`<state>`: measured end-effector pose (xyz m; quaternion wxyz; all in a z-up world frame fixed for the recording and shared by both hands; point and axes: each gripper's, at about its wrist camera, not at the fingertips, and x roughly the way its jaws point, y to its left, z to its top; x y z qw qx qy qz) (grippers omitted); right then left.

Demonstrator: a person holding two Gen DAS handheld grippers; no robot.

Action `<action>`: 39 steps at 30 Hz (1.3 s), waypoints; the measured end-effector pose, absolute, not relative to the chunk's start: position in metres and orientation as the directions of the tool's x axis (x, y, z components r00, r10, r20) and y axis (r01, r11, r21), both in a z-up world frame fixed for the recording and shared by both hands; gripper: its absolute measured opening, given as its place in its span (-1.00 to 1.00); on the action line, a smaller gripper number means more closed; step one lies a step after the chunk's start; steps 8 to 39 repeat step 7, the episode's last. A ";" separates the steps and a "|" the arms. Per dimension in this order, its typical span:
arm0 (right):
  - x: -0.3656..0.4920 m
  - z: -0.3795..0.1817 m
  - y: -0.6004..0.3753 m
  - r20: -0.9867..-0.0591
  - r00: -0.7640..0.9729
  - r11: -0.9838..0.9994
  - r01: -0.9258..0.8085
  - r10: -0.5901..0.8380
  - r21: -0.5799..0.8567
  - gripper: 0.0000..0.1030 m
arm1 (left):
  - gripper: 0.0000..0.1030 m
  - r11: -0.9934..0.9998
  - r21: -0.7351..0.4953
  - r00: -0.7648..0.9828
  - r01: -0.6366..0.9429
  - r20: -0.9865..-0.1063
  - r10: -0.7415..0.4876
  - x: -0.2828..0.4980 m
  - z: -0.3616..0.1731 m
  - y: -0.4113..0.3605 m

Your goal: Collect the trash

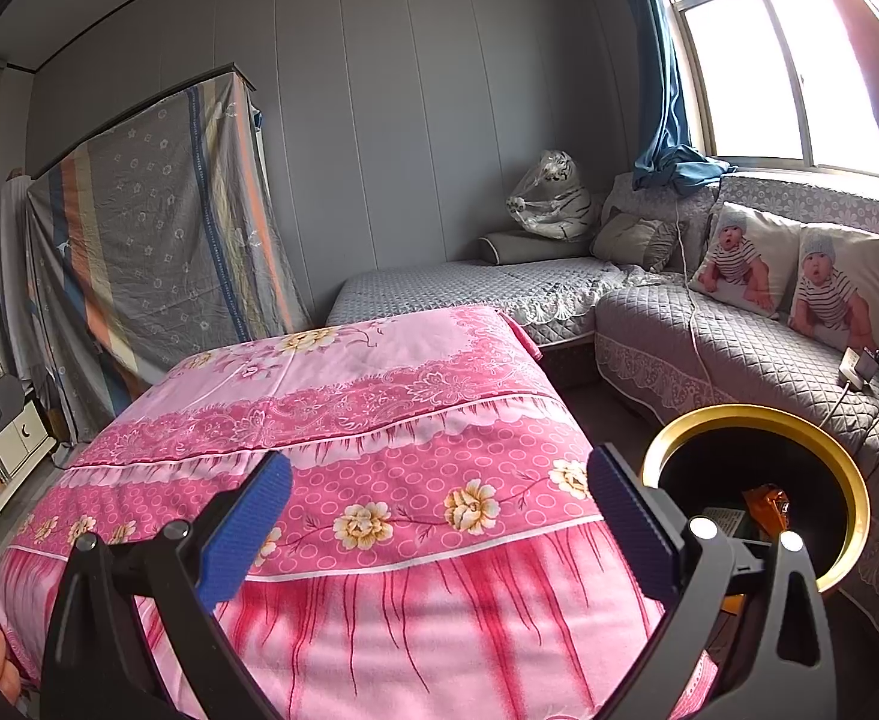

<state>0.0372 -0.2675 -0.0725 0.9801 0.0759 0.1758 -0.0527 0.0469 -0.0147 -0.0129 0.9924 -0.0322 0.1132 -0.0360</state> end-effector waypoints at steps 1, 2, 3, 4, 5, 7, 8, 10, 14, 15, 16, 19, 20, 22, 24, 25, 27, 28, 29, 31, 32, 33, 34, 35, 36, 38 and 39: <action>0.037 -0.073 -0.268 -0.353 0.932 0.983 0.130 -0.076 0.131 0.84 | 0.84 0.995 -0.074 0.972 0.063 -0.224 -0.078 0.047 -0.013 -0.015; 0.037 -0.073 -0.268 -0.353 0.932 0.982 0.131 -0.077 0.133 0.84 | 0.84 0.995 -0.075 0.971 0.062 -0.224 -0.078 0.047 -0.013 -0.015; 0.037 -0.073 -0.268 -0.353 0.932 0.982 0.132 -0.078 0.133 0.85 | 0.84 0.995 -0.076 0.971 0.063 -0.224 -0.079 0.047 -0.013 -0.015; 0.037 -0.073 -0.268 -0.354 0.932 0.982 0.132 -0.078 0.133 0.84 | 0.84 0.995 -0.076 0.972 0.063 -0.223 -0.078 0.047 -0.014 -0.015; 0.037 -0.073 -0.268 -0.355 0.932 0.982 0.133 -0.078 0.133 0.84 | 0.84 0.995 -0.075 0.972 0.063 -0.223 -0.078 0.048 -0.014 -0.015; 0.038 -0.073 -0.268 -0.356 0.931 0.982 0.134 -0.078 0.135 0.84 | 0.84 0.995 -0.073 0.971 0.066 -0.224 -0.081 0.048 -0.014 -0.016; 0.038 -0.073 -0.268 -0.356 0.931 0.982 0.134 -0.078 0.135 0.84 | 0.84 0.995 -0.073 0.971 0.066 -0.224 -0.081 0.048 -0.014 -0.016; 0.038 -0.073 -0.268 -0.356 0.931 0.982 0.134 -0.078 0.135 0.84 | 0.84 0.995 -0.073 0.971 0.066 -0.224 -0.081 0.048 -0.014 -0.016; 0.038 -0.073 -0.268 -0.356 0.931 0.982 0.134 -0.078 0.135 0.84 | 0.84 0.995 -0.073 0.971 0.066 -0.224 -0.081 0.048 -0.014 -0.016; 0.038 -0.073 -0.268 -0.356 0.931 0.982 0.134 -0.078 0.135 0.84 | 0.84 0.995 -0.073 0.971 0.066 -0.224 -0.081 0.048 -0.014 -0.016; 0.038 -0.073 -0.268 -0.356 0.931 0.982 0.134 -0.078 0.135 0.84 | 0.84 0.995 -0.073 0.971 0.066 -0.224 -0.081 0.048 -0.014 -0.016; 0.038 -0.073 -0.268 -0.356 0.931 0.982 0.134 -0.078 0.135 0.84 | 0.84 0.995 -0.073 0.971 0.066 -0.224 -0.081 0.048 -0.014 -0.016; 0.038 -0.073 -0.268 -0.356 0.931 0.982 0.134 -0.078 0.135 0.84 | 0.84 0.995 -0.073 0.971 0.066 -0.224 -0.081 0.048 -0.014 -0.016; 0.038 -0.073 -0.268 -0.356 0.931 0.982 0.134 -0.078 0.135 0.84 | 0.84 0.995 -0.073 0.971 0.066 -0.224 -0.081 0.048 -0.014 -0.016; 0.038 -0.073 -0.268 -0.356 0.931 0.982 0.134 -0.078 0.135 0.84 | 0.84 0.995 -0.073 0.971 0.066 -0.224 -0.081 0.048 -0.014 -0.016; 0.038 -0.073 -0.268 -0.356 0.931 0.982 0.134 -0.078 0.135 0.84 | 0.84 0.995 -0.073 0.971 0.066 -0.224 -0.081 0.048 -0.014 -0.016; 0.038 -0.073 -0.268 -0.356 0.931 0.982 0.134 -0.078 0.135 0.84 | 0.84 0.995 -0.073 0.971 0.066 -0.224 -0.081 0.048 -0.014 -0.016; 0.038 -0.073 -0.268 -0.356 0.931 0.982 0.134 -0.078 0.135 0.84 | 0.84 0.995 -0.073 0.971 0.066 -0.224 -0.081 0.048 -0.014 -0.016; 0.038 -0.073 -0.268 -0.356 0.931 0.982 0.134 -0.078 0.135 0.84 | 0.84 0.995 -0.073 0.971 0.066 -0.224 -0.081 0.048 -0.014 -0.016; 0.038 -0.073 -0.268 -0.356 0.931 0.982 0.134 -0.078 0.135 0.84 | 0.84 0.995 -0.073 0.971 0.066 -0.224 -0.081 0.048 -0.014 -0.016; 0.038 -0.073 -0.268 -0.356 0.931 0.982 0.134 -0.078 0.135 0.84 | 0.84 0.995 -0.073 0.971 0.066 -0.224 -0.081 0.048 -0.014 -0.016; 0.038 -0.073 -0.268 -0.356 0.931 0.982 0.134 -0.078 0.135 0.84 | 0.84 0.995 -0.073 0.971 0.066 -0.224 -0.081 0.048 -0.014 -0.016; 0.038 -0.073 -0.268 -0.356 0.931 0.982 0.134 -0.078 0.135 0.84 | 0.84 0.995 -0.073 0.971 0.066 -0.224 -0.081 0.048 -0.014 -0.016; 0.038 -0.073 -0.268 -0.356 0.931 0.982 0.134 -0.078 0.135 0.84 | 0.84 0.995 -0.073 0.971 0.066 -0.224 -0.081 0.048 -0.014 -0.016; 0.038 -0.073 -0.268 -0.356 0.931 0.982 0.134 -0.078 0.135 0.84 | 0.84 0.995 -0.073 0.971 0.066 -0.224 -0.081 0.048 -0.014 -0.016; 0.038 -0.073 -0.268 -0.356 0.931 0.982 0.134 -0.078 0.135 0.84 | 0.84 0.995 -0.073 0.971 0.066 -0.224 -0.081 0.048 -0.014 -0.016; 0.038 -0.073 -0.268 -0.356 0.931 0.982 0.134 -0.078 0.135 0.84 | 0.84 0.995 -0.073 0.971 0.066 -0.224 -0.081 0.048 -0.014 -0.016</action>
